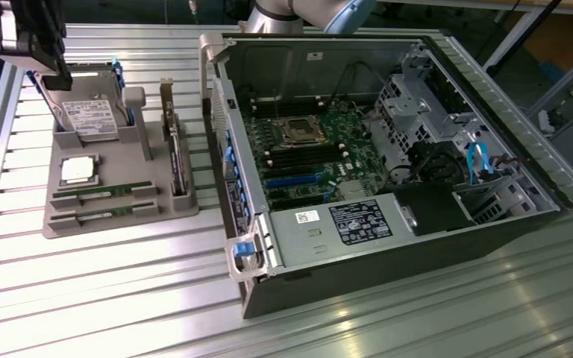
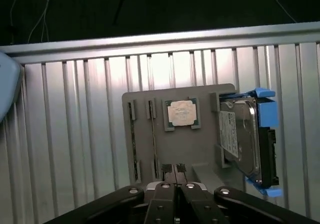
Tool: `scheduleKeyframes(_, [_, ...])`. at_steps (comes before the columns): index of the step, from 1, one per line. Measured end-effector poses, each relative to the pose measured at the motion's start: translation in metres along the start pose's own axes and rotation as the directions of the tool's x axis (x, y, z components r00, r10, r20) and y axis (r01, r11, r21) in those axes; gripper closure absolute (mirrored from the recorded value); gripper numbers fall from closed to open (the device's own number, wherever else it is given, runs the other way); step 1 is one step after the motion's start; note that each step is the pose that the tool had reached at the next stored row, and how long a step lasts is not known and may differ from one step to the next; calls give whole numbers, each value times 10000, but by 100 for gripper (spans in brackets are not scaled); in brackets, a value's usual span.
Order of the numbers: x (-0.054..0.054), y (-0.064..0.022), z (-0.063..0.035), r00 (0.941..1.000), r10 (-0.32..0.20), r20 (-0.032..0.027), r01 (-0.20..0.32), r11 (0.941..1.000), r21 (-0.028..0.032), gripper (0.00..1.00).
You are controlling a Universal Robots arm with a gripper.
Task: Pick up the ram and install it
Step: 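Pick up the ram and move it above insertion slot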
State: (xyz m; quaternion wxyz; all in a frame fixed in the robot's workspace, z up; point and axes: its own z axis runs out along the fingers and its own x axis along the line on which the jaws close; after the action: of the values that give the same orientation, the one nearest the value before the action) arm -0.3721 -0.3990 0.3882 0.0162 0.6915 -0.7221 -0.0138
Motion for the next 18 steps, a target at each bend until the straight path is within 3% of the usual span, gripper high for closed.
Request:
scheduleKeyframes(4, [0, 0, 2, 9985, -555, -24, 555, 9985, 1, 90])
scheduleKeyframes(18, [-1, -2, 53, 9983, -584, -21, 584, 9983, 2, 90])
